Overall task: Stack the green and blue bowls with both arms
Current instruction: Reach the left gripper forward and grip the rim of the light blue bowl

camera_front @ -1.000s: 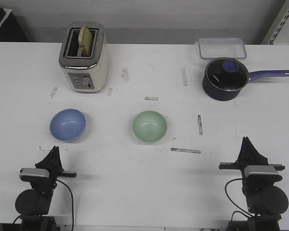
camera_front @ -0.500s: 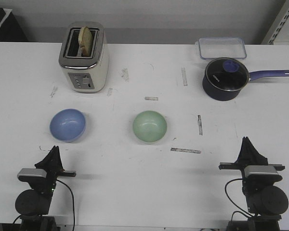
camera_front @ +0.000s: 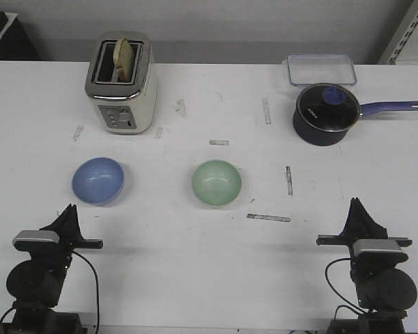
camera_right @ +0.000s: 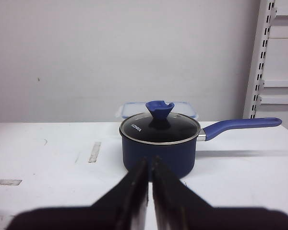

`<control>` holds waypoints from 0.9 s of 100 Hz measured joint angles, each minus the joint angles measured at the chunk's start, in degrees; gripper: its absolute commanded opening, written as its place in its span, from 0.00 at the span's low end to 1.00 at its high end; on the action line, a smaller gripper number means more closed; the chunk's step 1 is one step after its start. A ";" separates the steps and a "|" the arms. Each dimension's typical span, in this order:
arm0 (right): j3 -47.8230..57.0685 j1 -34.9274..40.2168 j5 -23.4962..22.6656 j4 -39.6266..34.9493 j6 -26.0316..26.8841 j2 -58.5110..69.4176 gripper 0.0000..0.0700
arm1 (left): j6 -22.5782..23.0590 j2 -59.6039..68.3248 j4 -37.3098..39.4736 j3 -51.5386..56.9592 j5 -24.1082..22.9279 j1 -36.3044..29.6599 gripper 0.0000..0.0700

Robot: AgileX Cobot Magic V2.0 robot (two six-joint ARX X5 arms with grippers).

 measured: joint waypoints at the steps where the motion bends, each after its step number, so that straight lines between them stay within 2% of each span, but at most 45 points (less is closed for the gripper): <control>1: 0.00 0.00 0.00 0.00 0.00 0.00 0.01 | 0.07 0.52 0.00 0.37 0.02 0.00 0.01; 52: 0.00 0.00 0.00 0.00 0.00 0.00 0.01 | 0.94 26.16 -7.21 18.69 -0.11 0.00 0.01; 90: 0.00 0.00 0.00 0.00 0.00 0.00 0.01 | -10.16 43.52 -16.90 29.46 -0.07 1.44 0.00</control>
